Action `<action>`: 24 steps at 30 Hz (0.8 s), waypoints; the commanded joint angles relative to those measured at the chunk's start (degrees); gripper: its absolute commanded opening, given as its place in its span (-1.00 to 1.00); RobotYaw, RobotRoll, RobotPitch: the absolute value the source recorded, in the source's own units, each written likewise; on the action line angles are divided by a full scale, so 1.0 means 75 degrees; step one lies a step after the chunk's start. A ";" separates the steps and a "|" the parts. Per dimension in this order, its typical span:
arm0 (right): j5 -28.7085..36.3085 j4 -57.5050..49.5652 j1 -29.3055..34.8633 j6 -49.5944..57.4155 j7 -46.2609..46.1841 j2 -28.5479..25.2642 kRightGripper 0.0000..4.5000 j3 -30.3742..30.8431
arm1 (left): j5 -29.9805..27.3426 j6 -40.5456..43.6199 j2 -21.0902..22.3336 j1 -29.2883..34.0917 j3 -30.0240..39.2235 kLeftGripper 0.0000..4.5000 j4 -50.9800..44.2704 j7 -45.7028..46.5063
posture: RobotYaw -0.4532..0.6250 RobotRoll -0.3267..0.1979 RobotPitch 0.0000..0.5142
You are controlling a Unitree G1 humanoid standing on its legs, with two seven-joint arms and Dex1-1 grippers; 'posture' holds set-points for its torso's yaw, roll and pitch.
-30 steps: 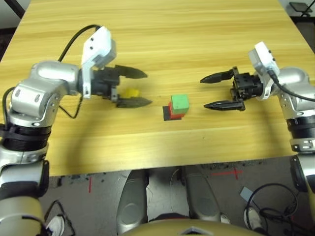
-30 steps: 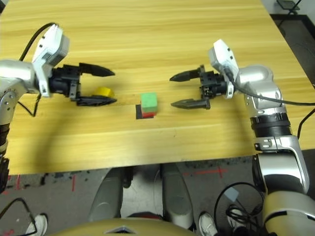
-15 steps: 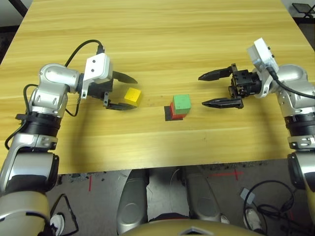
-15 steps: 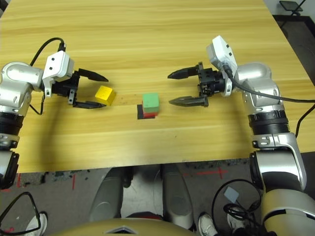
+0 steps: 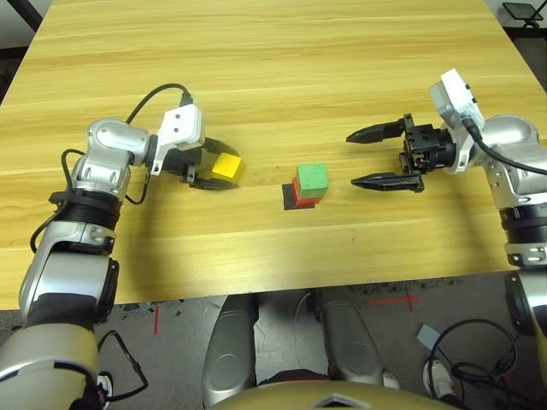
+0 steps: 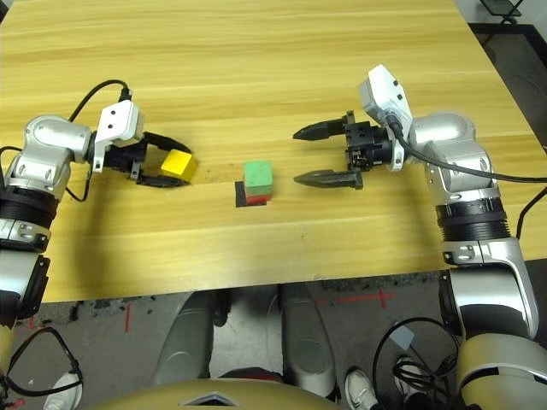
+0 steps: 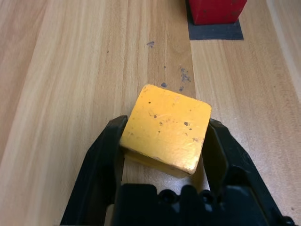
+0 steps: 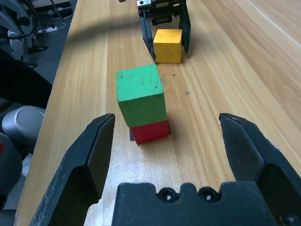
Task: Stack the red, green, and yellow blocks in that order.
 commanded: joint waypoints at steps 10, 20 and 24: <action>-0.0018 0.0176 0.0120 -0.0265 -0.0002 0.0074 1.00 -0.0030 | -0.1211 0.7663 0.0391 -0.1661 0.0177 0.15 -0.4926 0.1310 | 0.09 0.23 0.09; -0.0121 0.0398 0.0084 -0.0418 -0.0022 0.0180 1.00 0.0002 | -0.2251 0.9699 -0.0480 -0.1523 0.0236 0.15 -0.6991 0.3214 | 0.10 0.24 0.10; -0.0117 0.0375 0.0111 -0.0412 -0.0012 0.0151 1.00 0.0003 | -0.2494 0.9872 -0.0668 -0.1526 0.0209 0.15 -0.7172 0.3691 | 0.10 0.23 0.11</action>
